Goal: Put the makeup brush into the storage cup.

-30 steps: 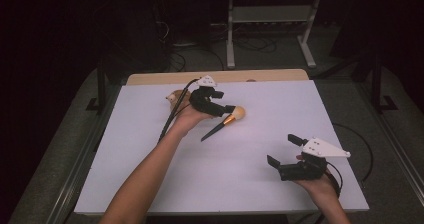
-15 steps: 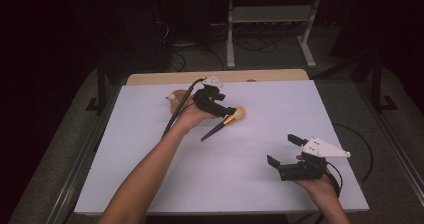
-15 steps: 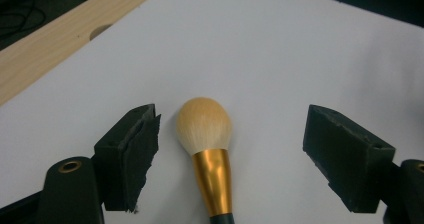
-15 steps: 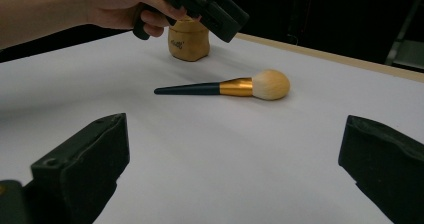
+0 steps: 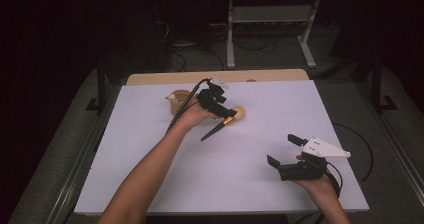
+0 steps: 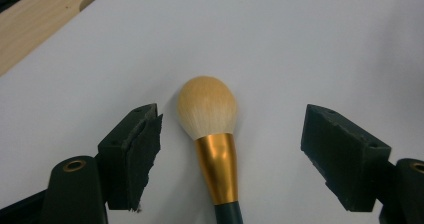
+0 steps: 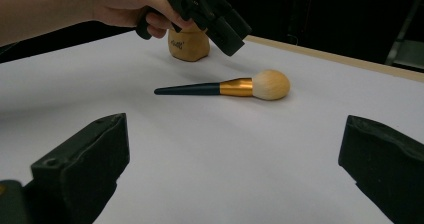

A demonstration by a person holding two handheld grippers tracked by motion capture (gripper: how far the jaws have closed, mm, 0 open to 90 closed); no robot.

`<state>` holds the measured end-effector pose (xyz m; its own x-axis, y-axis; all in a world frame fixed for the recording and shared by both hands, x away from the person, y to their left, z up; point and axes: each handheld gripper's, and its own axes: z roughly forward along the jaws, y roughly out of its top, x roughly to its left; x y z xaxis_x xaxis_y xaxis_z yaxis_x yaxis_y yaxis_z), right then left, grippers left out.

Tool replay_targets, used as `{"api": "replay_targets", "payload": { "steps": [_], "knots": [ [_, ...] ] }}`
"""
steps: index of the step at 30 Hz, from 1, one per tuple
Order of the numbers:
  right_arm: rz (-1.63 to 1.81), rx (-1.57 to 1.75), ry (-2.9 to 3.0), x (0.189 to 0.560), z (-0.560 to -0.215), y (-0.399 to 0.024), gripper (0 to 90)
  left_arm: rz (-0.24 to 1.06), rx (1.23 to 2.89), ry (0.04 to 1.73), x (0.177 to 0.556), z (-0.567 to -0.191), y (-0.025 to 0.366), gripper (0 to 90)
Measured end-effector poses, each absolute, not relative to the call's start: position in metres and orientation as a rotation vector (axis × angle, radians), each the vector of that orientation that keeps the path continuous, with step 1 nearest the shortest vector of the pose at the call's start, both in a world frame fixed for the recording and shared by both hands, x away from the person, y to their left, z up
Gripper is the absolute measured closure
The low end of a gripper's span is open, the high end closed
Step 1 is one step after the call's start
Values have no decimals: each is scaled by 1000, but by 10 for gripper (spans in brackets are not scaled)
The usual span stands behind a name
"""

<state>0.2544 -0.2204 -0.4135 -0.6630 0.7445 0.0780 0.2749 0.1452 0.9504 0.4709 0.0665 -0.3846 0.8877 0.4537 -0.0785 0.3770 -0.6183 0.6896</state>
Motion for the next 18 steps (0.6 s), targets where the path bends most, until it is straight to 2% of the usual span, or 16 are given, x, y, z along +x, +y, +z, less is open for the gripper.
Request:
{"api": "replay_targets", "payload": {
  "steps": [18],
  "knots": [
    [1533,964,2015,254,-413,-220,0,120,2421,622,478,-388,53,260]
  ]
}}
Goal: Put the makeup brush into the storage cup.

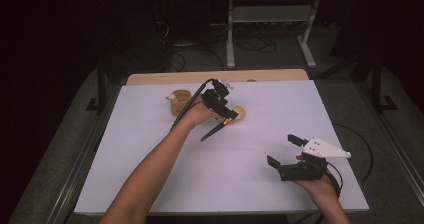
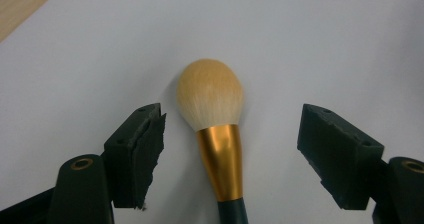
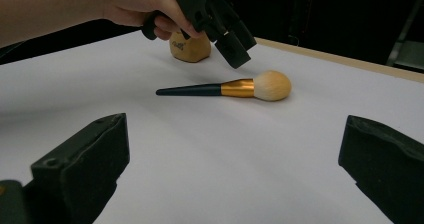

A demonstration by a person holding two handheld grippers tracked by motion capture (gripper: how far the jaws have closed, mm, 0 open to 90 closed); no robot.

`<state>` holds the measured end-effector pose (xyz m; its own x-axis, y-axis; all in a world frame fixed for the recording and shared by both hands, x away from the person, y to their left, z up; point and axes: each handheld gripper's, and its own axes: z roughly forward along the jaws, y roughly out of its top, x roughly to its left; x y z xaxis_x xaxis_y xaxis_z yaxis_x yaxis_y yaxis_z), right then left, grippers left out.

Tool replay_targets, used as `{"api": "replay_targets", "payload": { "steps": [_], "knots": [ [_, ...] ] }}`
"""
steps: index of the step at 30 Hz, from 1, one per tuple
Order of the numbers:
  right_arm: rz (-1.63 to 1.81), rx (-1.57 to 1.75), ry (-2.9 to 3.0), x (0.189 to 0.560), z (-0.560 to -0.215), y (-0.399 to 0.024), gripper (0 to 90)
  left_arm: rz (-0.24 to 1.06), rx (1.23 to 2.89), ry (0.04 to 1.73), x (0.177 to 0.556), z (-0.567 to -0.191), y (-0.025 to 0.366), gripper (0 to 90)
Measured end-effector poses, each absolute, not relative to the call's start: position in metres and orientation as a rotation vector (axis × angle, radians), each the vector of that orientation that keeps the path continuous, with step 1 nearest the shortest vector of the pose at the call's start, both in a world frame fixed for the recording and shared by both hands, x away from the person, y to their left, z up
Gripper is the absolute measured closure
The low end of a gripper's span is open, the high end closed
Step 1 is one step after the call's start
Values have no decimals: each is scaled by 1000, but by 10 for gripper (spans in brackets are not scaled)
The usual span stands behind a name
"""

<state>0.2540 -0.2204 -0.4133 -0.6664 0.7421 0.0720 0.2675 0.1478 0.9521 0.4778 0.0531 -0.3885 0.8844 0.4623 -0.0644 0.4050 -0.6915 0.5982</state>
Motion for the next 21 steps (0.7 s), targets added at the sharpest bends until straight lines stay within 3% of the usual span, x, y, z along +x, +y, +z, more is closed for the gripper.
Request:
{"api": "replay_targets", "payload": {
  "steps": [21],
  "knots": [
    [1535,966,2018,254,-413,-220,0,94,2482,682,483,-403,44,342]
  ]
}}
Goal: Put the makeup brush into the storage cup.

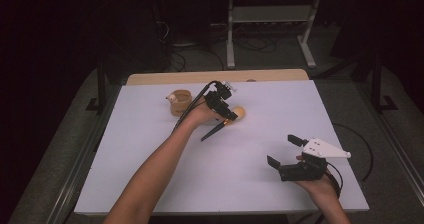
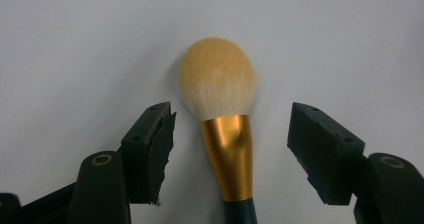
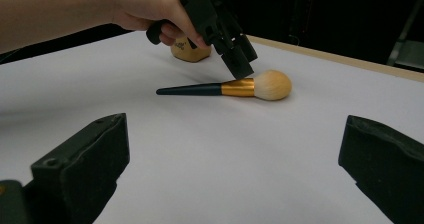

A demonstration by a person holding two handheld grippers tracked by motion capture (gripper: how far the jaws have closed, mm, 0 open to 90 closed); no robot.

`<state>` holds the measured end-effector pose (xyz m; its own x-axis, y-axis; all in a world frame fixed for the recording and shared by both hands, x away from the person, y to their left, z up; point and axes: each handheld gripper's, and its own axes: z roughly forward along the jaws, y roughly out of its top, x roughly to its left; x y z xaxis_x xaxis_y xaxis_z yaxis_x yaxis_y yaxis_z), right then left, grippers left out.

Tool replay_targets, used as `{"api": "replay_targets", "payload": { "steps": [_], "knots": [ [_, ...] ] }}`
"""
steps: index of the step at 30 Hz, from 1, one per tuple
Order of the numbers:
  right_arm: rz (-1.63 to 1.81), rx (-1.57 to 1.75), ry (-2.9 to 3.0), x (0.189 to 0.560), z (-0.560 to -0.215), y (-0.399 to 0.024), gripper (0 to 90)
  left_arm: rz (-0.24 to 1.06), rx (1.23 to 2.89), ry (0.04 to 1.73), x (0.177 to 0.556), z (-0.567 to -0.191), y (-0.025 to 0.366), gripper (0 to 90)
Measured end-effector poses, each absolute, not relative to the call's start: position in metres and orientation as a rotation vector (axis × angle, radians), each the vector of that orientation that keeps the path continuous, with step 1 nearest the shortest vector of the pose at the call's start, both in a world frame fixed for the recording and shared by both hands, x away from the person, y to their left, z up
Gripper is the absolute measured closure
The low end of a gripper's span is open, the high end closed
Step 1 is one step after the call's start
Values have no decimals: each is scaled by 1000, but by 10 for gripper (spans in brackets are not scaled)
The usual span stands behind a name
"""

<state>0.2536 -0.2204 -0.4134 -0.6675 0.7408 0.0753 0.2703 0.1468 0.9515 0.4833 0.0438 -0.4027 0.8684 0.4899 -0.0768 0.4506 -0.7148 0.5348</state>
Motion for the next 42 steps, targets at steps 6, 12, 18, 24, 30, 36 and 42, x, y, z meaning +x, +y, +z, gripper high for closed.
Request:
{"api": "replay_targets", "payload": {
  "steps": [6,12,18,24,30,36,42],
  "knots": [
    [1535,971,2019,253,-414,-220,0,87,2508,681,485,-407,41,365],
    [1537,972,2018,253,-413,-221,0,79,2510,695,486,-411,39,396],
    [1538,977,2016,253,-413,-221,0,82,2528,712,487,-413,36,429],
    [1539,980,2016,253,-413,-221,0,76,2559,704,487,-416,34,472],
    [1537,981,2016,253,-413,-221,0,64,2568,705,488,-417,32,515],
    [1534,980,2011,254,-413,-222,0,59,2583,714,489,-419,31,550],
    [1533,979,2011,254,-413,-222,0,52,2603,724,489,-418,30,572]
  ]
}}
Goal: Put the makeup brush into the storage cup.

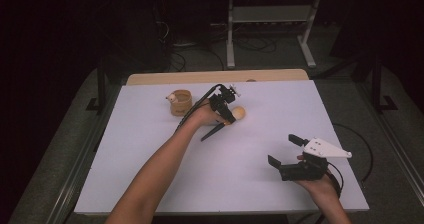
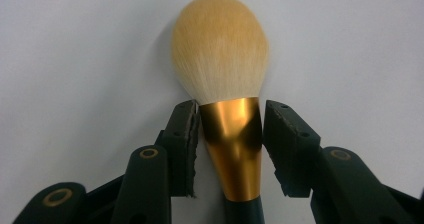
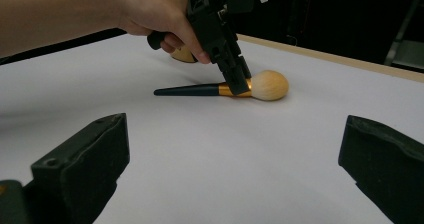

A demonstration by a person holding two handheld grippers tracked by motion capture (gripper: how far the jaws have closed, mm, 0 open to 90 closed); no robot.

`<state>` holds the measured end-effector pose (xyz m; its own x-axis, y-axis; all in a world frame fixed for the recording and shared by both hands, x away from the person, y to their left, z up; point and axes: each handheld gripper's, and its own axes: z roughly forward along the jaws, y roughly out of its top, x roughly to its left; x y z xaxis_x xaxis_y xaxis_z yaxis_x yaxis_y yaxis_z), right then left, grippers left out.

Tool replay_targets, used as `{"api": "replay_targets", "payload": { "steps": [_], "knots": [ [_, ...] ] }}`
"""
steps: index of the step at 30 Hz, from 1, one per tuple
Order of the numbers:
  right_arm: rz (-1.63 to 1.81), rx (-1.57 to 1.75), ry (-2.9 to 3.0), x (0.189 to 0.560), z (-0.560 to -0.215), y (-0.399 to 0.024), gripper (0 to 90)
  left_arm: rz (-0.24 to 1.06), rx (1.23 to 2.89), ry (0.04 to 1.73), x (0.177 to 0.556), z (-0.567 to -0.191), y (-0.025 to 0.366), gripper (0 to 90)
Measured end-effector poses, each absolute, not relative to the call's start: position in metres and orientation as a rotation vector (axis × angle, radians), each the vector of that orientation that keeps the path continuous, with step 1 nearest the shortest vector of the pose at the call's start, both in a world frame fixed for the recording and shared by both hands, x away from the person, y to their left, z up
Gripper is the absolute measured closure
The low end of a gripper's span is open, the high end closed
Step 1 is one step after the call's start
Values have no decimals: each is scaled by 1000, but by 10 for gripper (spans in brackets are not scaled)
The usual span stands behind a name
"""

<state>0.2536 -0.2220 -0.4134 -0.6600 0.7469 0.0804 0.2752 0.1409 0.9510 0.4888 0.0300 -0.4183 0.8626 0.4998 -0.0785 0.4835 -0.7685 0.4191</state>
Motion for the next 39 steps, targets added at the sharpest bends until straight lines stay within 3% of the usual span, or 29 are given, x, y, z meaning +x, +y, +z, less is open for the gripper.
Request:
{"api": "replay_targets", "payload": {
  "steps": [39],
  "knots": [
    [1533,976,2009,253,-413,-223,0,50,2673,772,491,-421,22,622]
  ]
}}
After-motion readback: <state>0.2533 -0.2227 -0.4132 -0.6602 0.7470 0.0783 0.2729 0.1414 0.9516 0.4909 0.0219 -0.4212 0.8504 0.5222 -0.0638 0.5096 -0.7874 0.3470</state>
